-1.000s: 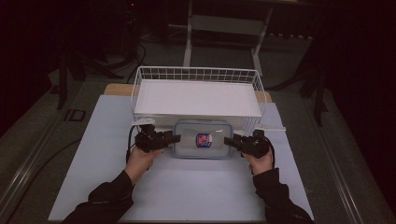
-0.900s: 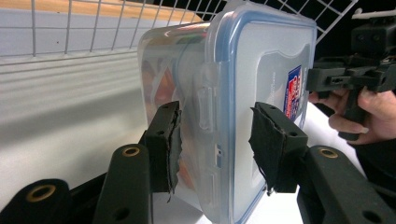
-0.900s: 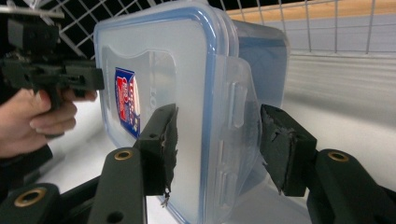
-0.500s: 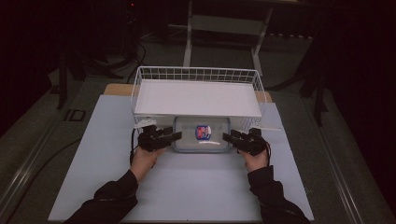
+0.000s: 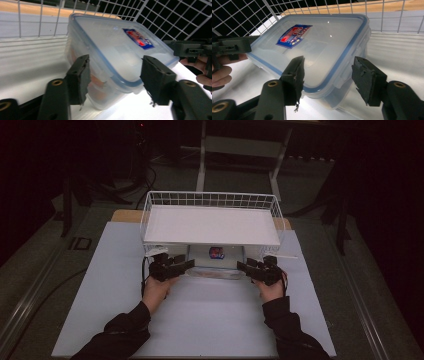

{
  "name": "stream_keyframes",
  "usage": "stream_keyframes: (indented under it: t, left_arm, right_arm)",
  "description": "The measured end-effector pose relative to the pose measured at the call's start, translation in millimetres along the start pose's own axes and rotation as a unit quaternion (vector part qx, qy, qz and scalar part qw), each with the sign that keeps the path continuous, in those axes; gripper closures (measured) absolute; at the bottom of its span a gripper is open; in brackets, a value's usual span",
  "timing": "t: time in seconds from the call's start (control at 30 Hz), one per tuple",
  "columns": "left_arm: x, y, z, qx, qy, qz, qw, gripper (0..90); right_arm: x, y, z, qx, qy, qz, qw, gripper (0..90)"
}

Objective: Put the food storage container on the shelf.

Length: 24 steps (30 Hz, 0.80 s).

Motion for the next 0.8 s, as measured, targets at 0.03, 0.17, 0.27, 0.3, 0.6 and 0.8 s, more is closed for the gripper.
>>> stream_keyframes:
  t: [0.03, 0.17, 0.27, 0.3, 0.6, 0.8]
  left_arm:
    - [0.1, 2.1, 2.2, 0.0, -0.007, -0.001, 1.0, 38.7]
    - [-3.1, 11.1, 11.9, -0.011, -0.018, -0.007, 0.9998, 30.0]
    - [-8.5, 18.0, 19.4, -0.02, -0.044, -0.018, 0.9987, 25.4]
    - [-11.6, 23.0, 25.6, -0.027, -0.052, -0.021, 0.9981, 22.9]
    - [-34.3, 41.3, 46.3, -0.05, -0.07, -0.073, 0.9936, 0.0]
    - [-37.2, 58.6, 50.9, -0.054, -0.088, -0.058, 0.9929, 0.0]
  right_arm:
    - [1.9, 3.5, -2.9, -0.003, 0.013, 0.008, 0.9999, 39.6]
    - [2.3, 12.1, -11.9, -0.013, 0.038, 0.013, 0.9991, 38.7]
    - [2.3, 16.7, -18.7, -0.014, 0.048, 0.017, 0.9986, 38.8]
    - [2.4, 20.3, -26.5, -0.014, 0.061, 0.021, 0.9978, 38.9]
    - [-10.1, 18.8, -54.9, 0.014, 0.072, 0.006, 0.9973, 54.4]
    - [-29.3, 4.5, -64.5, 0.031, 0.095, -0.042, 0.9942, 82.0]
Point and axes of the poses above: each handheld gripper's, and its own axes: y roughly backward along the jaws, x roughly out of its top, z roughly to its right, the point moved 10 cm from there along -y, roughly forward along the jaws
